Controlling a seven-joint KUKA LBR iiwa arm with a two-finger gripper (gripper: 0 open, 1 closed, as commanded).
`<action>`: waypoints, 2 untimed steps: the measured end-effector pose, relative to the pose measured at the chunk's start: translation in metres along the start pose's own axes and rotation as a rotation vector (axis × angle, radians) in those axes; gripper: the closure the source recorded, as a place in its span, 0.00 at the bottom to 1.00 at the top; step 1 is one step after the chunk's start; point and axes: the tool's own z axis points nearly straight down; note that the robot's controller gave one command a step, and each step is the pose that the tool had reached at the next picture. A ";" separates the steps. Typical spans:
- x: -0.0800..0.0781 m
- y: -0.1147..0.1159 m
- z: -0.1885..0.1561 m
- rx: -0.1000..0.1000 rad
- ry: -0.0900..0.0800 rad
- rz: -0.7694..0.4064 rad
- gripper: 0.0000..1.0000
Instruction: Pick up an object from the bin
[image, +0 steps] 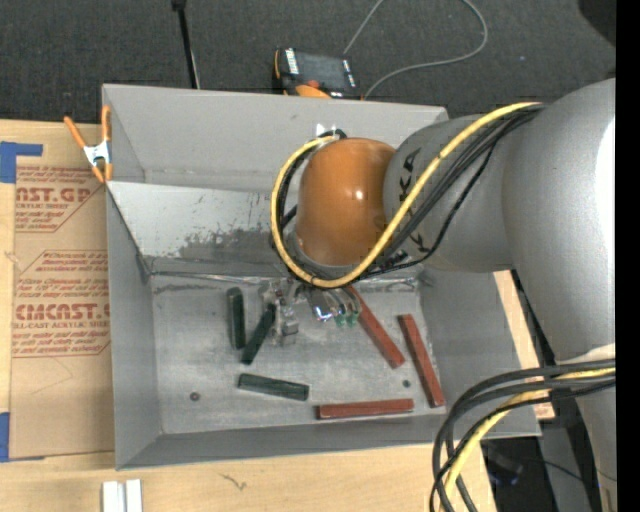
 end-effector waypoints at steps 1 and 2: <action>-0.001 0.010 0.047 -0.002 0.004 -0.548 1.00; -0.006 0.003 -0.103 0.002 -0.006 -0.585 1.00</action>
Offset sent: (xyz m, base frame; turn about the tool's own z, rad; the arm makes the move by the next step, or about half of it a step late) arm -0.0007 0.0087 -0.0462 -0.5471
